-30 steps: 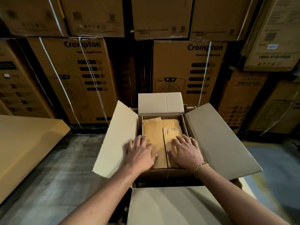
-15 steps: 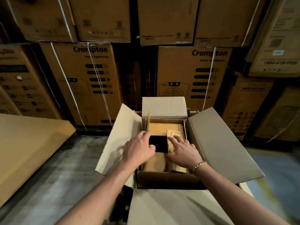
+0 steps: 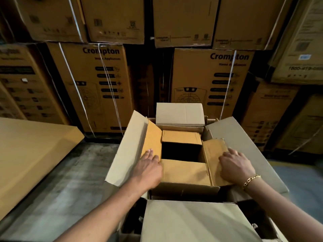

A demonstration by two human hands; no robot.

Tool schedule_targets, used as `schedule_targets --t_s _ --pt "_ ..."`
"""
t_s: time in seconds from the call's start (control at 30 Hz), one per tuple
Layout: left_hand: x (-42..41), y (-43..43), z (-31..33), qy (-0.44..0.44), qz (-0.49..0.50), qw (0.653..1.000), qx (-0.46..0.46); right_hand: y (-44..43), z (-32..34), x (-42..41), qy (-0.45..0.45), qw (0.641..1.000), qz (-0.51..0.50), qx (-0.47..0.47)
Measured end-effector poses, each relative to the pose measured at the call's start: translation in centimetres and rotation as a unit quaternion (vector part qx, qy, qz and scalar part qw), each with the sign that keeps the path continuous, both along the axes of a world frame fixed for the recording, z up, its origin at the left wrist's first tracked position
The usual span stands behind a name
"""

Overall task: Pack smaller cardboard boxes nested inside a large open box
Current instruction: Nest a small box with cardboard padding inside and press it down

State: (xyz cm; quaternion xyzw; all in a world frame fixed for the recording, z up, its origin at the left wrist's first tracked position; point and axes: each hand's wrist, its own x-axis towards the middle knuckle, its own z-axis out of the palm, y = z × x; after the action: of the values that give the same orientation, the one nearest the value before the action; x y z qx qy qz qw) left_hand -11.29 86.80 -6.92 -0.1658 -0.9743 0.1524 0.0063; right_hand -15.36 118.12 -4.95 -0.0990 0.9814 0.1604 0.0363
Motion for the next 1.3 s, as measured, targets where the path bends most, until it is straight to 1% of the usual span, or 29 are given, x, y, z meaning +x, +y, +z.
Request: schedule_targets --t_s 0.03,0.07,0.17,0.27,0.33,0.4,0.43,0.47,0.5,0.53,0.57,0.6,0.63,0.67,0.7,0.77,0.8,0.87,0.9,0.93,0.97,1.07,1.13,1.23,1.3 --pt "-0.2 0.4 -0.3 -0.022 0.007 1.000 0.009 -0.3 -0.9 0.4 0.002 1.000 0.012 -0.004" --pt "-0.5 0.7 -0.6 -0.046 0.022 0.998 0.024 -0.7 -1.5 0.7 0.001 0.999 0.025 -0.030" --pt "-1.4 1.4 -1.8 -0.099 0.068 0.990 0.073 -2.6 -2.3 0.8 -0.043 0.984 0.041 -0.170" --pt "-2.3 1.9 -1.7 -0.134 0.098 0.977 0.130 -4.0 -2.0 0.2 -0.090 0.967 0.016 -0.236" --pt "-2.6 2.1 -0.8 -0.142 0.112 0.967 0.180 -4.4 -1.2 -0.3 -0.118 0.950 -0.021 -0.290" --pt "-2.3 1.7 0.4 -0.113 0.114 0.952 0.260 -4.3 0.3 -0.8 -0.124 0.910 -0.059 -0.390" --pt "-1.9 1.2 1.0 -0.099 0.110 0.939 0.309 -4.0 1.2 -1.0 -0.130 0.887 -0.072 -0.437" --pt "-1.4 0.6 1.5 -0.107 0.110 0.918 0.366 -3.6 2.1 -1.1 -0.147 0.864 -0.084 -0.473" --pt "-1.0 0.1 2.1 -0.129 0.112 0.890 0.422 -3.1 2.7 -1.1 -0.180 0.840 -0.091 -0.503" --pt "-0.6 -0.3 2.7 -0.168 0.114 0.865 0.460 -2.6 3.2 -0.9 -0.225 0.820 -0.090 -0.518" --pt "-0.1 -0.5 3.2 -0.212 0.111 0.853 0.464 -2.3 3.5 -0.5 -0.272 0.813 -0.075 -0.510" --pt "0.1 -0.5 3.6 -0.248 0.103 0.857 0.441 -2.2 3.6 0.0 -0.311 0.819 -0.051 -0.480" --pt "0.2 -0.2 3.7 -0.271 0.093 0.872 0.398 -2.4 3.5 0.5 -0.338 0.832 -0.029 -0.439" --pt "0.2 0.3 3.6 -0.276 0.081 0.889 0.356 -2.8 3.1 0.9 -0.352 0.846 -0.015 -0.399" --pt "0.3 0.9 3.5 -0.262 0.071 0.909 0.317 -3.2 2.6 1.3 -0.352 0.863 -0.008 -0.363" --pt "0.3 2.4 2.8 -0.220 0.063 0.942 0.245 -4.2 1.5 1.8 -0.301 0.912 0.007 -0.278" --pt "0.3 2.9 2.3 -0.222 0.054 0.950 0.211 -4.8 0.9 2.1 -0.268 0.932 0.020 -0.242" --pt "0.4 3.8 1.1 -0.267 0.028 0.953 0.140 -5.8 -0.5 2.8 -0.228 0.947 0.037 -0.224" --pt "0.6 4.0 0.5 -0.284 0.027 0.951 0.122 -6.2 -1.5 3.3 -0.214 0.951 0.045 -0.216" --pt "0.8 4.0 -0.2 -0.284 0.032 0.951 0.121 -6.5 -2.5 3.7 -0.196 0.958 0.058 -0.199" --pt "1.3 4.0 -1.0 -0.258 0.035 0.956 0.134 -6.7 -3.5 4.0 -0.176 0.964 0.069 -0.185" --pt "2.3 3.8 -3.1 -0.117 0.020 0.976 0.180 -6.8 -5.3 4.2 -0.129 0.967 0.062 -0.209" --pt "2.4 4.0 -3.7 -0.054 0.026 0.980 0.188 -6.7 -5.7 3.9 -0.089 0.968 0.060 -0.228" --pt "2.2 4.2 -3.8 -0.019 0.048 0.981 0.184 -6.6 -6.2 3.6 -0.045 0.970 0.057 -0.233" --pt "2.2 4.3 -3.7 -0.006 0.052 0.982 0.184 -6.5 -6.2 3.5 -0.035 0.970 0.058 -0.232"
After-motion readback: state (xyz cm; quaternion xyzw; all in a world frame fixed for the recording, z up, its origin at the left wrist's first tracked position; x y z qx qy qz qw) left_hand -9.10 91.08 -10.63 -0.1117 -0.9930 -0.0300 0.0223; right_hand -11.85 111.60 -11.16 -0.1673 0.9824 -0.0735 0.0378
